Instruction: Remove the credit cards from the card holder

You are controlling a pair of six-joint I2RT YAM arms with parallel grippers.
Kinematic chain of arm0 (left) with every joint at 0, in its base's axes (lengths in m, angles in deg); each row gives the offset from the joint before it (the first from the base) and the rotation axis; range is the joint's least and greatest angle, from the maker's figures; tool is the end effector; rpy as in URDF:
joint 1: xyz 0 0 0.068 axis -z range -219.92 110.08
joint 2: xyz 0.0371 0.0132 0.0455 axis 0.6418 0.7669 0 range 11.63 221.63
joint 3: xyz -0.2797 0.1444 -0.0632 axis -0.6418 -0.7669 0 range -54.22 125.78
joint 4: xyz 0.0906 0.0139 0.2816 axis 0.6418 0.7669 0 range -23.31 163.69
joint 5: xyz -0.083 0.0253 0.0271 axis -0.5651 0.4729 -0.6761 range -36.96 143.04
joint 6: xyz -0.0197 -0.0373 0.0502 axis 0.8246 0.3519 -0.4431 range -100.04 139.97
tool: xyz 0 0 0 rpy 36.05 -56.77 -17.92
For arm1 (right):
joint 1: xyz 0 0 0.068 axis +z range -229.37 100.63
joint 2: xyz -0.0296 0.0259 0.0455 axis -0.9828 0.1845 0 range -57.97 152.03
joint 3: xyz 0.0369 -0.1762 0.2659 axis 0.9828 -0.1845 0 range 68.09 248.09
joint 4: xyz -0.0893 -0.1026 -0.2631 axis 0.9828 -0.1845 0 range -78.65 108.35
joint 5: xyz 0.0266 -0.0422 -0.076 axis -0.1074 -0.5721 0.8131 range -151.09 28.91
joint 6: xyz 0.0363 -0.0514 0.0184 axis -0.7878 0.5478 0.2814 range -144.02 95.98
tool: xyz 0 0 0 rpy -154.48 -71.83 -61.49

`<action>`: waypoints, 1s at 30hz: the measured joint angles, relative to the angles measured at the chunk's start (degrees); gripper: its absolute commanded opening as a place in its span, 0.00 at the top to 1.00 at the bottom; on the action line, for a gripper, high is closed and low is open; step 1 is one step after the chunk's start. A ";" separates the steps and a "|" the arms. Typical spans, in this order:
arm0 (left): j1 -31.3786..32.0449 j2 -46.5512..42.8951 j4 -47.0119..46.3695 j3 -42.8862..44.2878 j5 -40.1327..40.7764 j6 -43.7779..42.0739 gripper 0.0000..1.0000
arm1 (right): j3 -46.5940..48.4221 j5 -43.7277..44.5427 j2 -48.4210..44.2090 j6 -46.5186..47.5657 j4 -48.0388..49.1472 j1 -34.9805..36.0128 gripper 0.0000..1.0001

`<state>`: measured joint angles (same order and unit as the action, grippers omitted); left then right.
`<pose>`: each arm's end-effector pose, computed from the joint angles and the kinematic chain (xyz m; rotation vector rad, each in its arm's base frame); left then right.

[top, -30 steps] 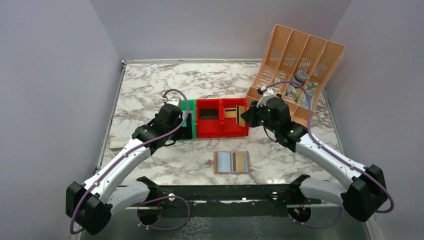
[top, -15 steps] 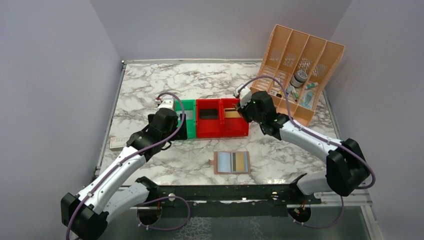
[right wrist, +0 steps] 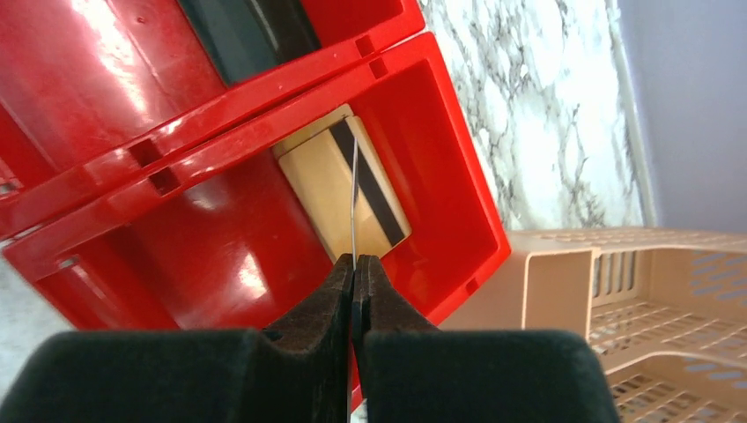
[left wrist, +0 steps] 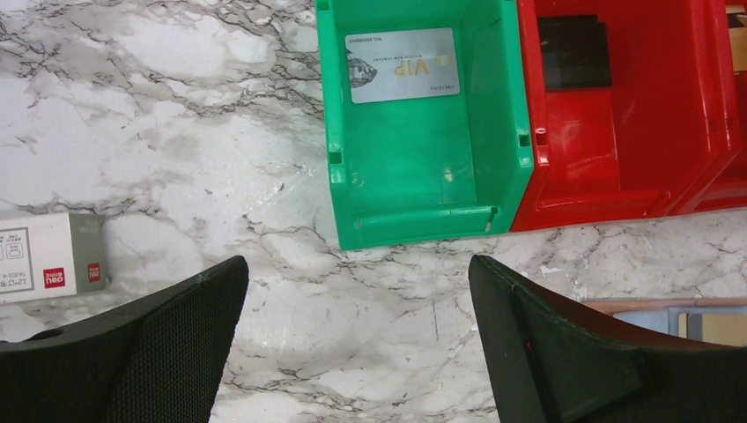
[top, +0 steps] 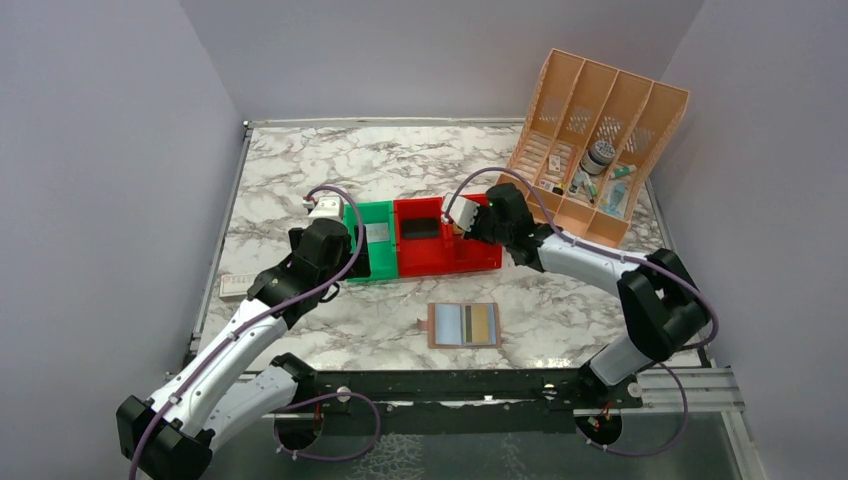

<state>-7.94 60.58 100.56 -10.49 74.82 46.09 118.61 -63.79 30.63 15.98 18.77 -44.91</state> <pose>0.1754 -0.0868 0.3073 -0.0884 2.1980 -0.1379 0.3041 0.2116 0.2239 -1.3679 1.7574 -0.0006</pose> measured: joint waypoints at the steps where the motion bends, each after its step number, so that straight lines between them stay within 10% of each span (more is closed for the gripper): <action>1: 0.00 0.00 0.00 -0.11 0.11 0.00 0.01 | 0.61 0.02 0.94 1.29 0.15 0.00 0.99; 30: 0.00 -0.17 0.02 -0.26 0.42 -0.20 0.01 | 6.75 -3.21 13.57 17.92 3.45 -1.09 0.85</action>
<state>-7.94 60.40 100.58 -10.75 75.23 45.90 125.37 -67.00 44.20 33.91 22.22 -46.01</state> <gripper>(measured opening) 0.992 0.084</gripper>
